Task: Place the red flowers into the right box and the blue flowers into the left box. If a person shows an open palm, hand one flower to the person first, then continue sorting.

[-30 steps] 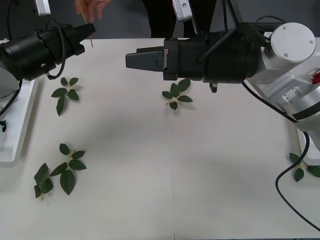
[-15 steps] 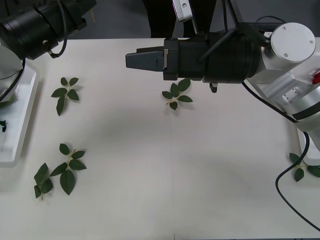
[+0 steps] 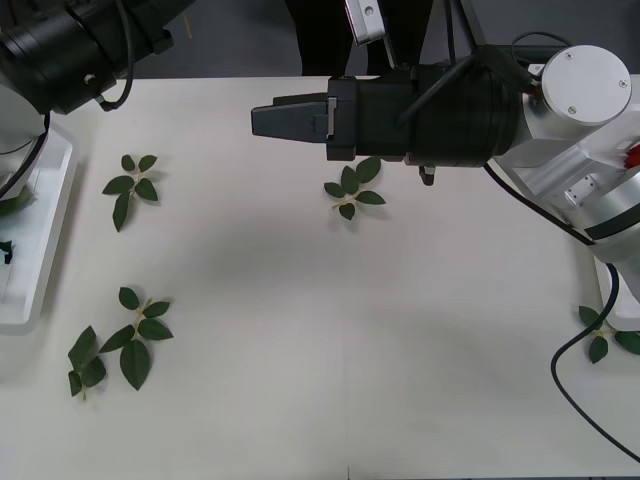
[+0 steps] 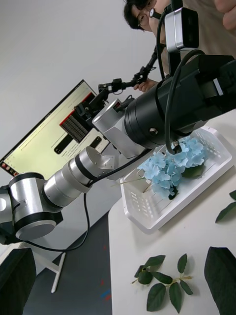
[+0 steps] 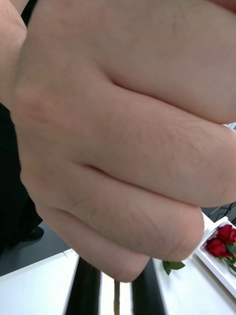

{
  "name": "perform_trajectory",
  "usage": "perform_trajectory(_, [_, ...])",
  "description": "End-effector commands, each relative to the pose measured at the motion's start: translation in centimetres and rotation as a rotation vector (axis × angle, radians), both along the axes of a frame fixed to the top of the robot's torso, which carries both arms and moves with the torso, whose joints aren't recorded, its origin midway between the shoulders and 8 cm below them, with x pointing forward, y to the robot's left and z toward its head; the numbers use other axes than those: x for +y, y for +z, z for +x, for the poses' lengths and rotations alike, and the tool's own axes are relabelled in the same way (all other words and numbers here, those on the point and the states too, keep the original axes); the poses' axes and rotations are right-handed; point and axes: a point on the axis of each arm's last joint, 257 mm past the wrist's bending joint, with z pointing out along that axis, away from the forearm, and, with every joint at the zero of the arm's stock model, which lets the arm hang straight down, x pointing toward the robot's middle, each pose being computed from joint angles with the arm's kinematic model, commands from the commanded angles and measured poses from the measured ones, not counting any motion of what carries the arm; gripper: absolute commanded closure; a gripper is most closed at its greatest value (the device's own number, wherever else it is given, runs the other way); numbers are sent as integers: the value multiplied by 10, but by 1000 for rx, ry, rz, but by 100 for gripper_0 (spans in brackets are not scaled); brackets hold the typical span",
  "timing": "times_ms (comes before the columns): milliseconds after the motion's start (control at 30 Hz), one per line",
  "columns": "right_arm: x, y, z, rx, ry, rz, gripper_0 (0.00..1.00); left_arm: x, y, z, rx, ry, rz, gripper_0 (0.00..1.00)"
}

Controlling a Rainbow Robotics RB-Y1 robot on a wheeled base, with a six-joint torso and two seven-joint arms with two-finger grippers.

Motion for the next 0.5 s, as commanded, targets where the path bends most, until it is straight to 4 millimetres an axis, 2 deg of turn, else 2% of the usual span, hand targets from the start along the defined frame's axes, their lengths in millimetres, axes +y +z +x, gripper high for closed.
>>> perform_trajectory(33, [-3, 12, -8, -47, 10, 12, 0, 0, 39, 4, -70, 3, -32, 0])
perform_trajectory(500, [-3, 12, -8, -47, 10, 12, 0, -1, 41, 3, -67, -8, -46, 0])
